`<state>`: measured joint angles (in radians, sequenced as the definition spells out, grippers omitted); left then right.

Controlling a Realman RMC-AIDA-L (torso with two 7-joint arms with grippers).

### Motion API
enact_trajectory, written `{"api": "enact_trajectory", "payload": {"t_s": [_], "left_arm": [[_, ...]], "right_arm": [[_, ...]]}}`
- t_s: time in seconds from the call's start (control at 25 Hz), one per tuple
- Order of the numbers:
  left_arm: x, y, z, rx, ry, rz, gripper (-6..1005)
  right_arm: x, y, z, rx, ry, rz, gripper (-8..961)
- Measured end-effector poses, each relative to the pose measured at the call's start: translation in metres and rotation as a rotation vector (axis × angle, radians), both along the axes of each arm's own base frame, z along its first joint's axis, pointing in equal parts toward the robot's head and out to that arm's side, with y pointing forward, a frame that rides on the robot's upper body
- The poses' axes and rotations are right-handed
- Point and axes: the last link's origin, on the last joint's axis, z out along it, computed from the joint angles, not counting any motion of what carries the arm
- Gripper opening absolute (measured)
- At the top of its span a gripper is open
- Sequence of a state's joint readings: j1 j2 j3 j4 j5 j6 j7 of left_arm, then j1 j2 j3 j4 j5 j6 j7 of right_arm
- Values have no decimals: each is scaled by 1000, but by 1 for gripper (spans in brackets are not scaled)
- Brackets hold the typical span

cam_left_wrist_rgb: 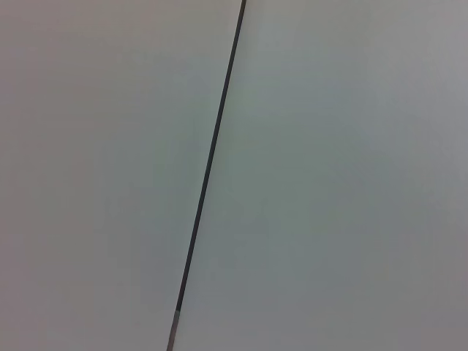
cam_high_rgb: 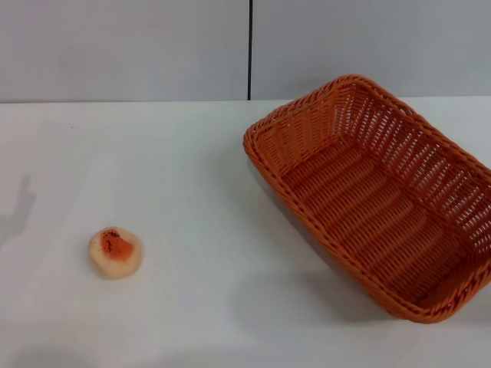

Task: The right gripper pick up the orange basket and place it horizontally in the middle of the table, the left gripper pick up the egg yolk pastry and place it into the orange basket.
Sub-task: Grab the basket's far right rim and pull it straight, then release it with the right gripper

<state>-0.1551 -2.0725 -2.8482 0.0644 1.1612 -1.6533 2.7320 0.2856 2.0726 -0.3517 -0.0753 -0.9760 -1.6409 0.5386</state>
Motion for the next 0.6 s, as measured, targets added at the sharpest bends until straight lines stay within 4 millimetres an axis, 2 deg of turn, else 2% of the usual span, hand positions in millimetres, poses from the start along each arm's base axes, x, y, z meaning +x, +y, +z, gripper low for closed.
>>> {"api": "enact_trajectory", "payload": {"t_s": [0.4,0.48,0.6], "left_arm": [[0,2,0,-2,0,0,771],[0,2,0,-3,0,0,770],[0,3,1,-2,3,-1,770]], "right_arm": [[-1,3,1,-24,0,17,810],[-1,5,4,-65,3,41,810],[1,11,20,-194,36,85,809]]}}
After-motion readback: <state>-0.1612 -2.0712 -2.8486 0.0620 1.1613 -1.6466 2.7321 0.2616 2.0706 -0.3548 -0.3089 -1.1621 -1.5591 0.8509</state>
